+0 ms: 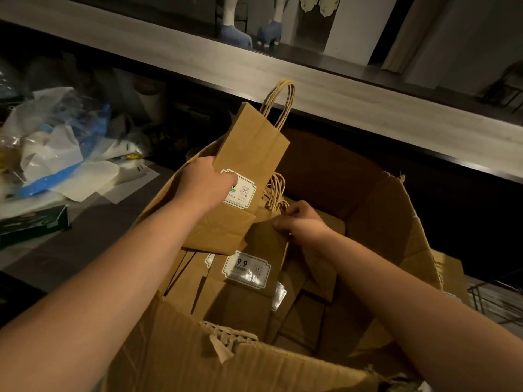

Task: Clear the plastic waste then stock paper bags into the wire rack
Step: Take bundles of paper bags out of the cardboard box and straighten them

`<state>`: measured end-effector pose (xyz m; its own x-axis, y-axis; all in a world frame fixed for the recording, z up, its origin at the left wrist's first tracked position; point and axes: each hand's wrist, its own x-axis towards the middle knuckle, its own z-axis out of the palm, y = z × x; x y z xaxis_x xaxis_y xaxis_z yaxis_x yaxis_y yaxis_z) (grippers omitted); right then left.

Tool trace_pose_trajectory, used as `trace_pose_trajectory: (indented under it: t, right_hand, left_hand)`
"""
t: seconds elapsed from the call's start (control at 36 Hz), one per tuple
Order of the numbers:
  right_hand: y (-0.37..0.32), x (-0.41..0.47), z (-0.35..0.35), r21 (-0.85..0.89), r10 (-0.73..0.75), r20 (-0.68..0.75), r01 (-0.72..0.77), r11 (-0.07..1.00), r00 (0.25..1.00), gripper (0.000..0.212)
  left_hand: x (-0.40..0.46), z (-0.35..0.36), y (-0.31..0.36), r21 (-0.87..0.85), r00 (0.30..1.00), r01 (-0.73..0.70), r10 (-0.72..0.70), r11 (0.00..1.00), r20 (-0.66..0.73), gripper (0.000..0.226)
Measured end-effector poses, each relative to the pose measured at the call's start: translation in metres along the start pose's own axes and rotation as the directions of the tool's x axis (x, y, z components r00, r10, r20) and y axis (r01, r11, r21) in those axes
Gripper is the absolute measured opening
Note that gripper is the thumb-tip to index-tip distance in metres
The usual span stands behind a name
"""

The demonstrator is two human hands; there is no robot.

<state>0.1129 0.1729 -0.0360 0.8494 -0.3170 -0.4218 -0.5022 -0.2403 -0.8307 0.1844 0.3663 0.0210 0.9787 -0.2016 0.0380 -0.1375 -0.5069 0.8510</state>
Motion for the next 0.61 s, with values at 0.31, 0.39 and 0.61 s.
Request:
trace_pose_trajectory:
  t: [0.31, 0.39, 0.61]
  right_hand:
    - [-0.011, -0.011, -0.025, 0.228, 0.093, 0.341, -0.178, 0.957, 0.935, 0.02]
    - [-0.016, -0.01, -0.048, 0.272, 0.069, 0.242, -0.136, 0.953, 0.968, 0.029]
    - [-0.044, -0.029, -0.085, 0.171, -0.206, 0.021, 0.199, 0.965, 0.978, 0.022]
  left_hand:
    - [-0.001, -0.004, 0.004, -0.133, 1.0, 0.017, -0.015, 0.991, 0.019, 0.007]
    - [-0.002, -0.004, 0.006, -0.208, 1.0, 0.009, -0.007, 0.978, 0.01, 0.013]
    - [-0.012, -0.009, 0.014, -0.261, 0.982, -0.152, 0.117, 0.953, -0.146, 0.022]
